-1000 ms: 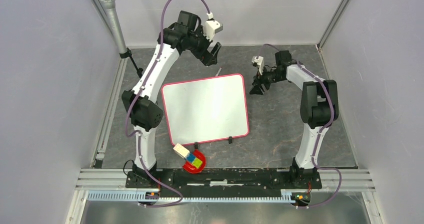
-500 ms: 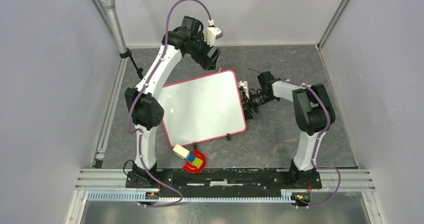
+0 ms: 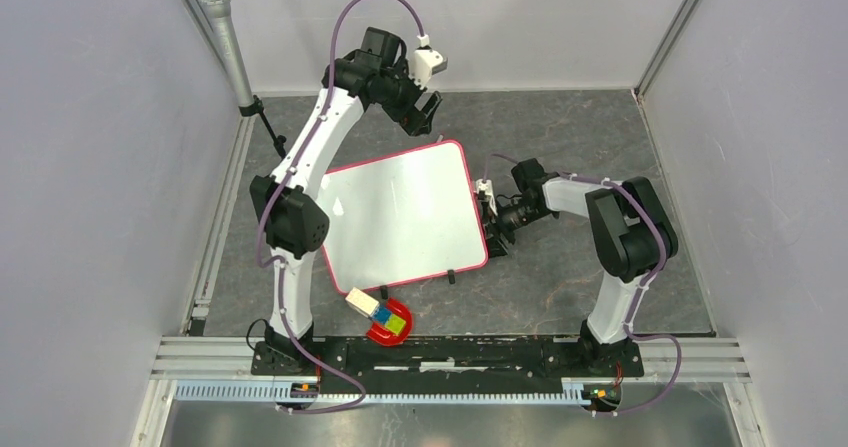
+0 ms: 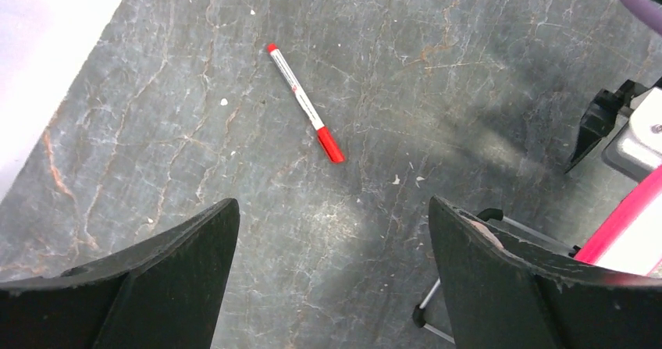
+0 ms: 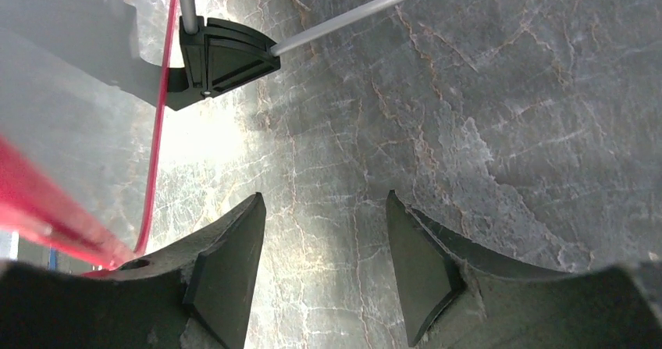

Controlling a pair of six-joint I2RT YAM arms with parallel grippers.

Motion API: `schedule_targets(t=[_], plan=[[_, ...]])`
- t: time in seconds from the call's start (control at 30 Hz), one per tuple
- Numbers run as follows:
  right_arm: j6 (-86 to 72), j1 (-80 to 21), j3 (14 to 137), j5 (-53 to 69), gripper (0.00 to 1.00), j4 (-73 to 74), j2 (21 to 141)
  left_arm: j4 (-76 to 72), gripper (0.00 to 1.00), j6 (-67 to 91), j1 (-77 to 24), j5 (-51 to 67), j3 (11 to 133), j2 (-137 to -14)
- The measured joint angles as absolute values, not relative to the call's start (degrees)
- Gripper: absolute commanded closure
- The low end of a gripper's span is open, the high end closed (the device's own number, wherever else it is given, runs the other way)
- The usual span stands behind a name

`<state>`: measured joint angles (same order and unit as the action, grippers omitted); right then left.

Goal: Write a sentence on the whiteboard
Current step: Adjust the whiteboard at the center of the board.

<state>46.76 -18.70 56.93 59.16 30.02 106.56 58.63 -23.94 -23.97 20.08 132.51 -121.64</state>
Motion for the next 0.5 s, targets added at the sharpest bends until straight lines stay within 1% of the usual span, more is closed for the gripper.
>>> schedule_targets(t=[0.17,0.33,0.5], plan=[[48.3,-14.5,57.3,59.4,0.36,32.0,106.6,59.0,0.06,-27.2,-24.0,20.2,133.1,-122.4],[49.4,-8.5,60.1,56.2,0.36,33.5,107.0,60.2,0.06,-29.4,-24.0,21.5,132.2,-122.6],[49.1,-6.5,63.5,53.9,0.36,33.0,107.3,60.2,0.06,-29.9,-24.2,20.9,132.8,-123.2]])
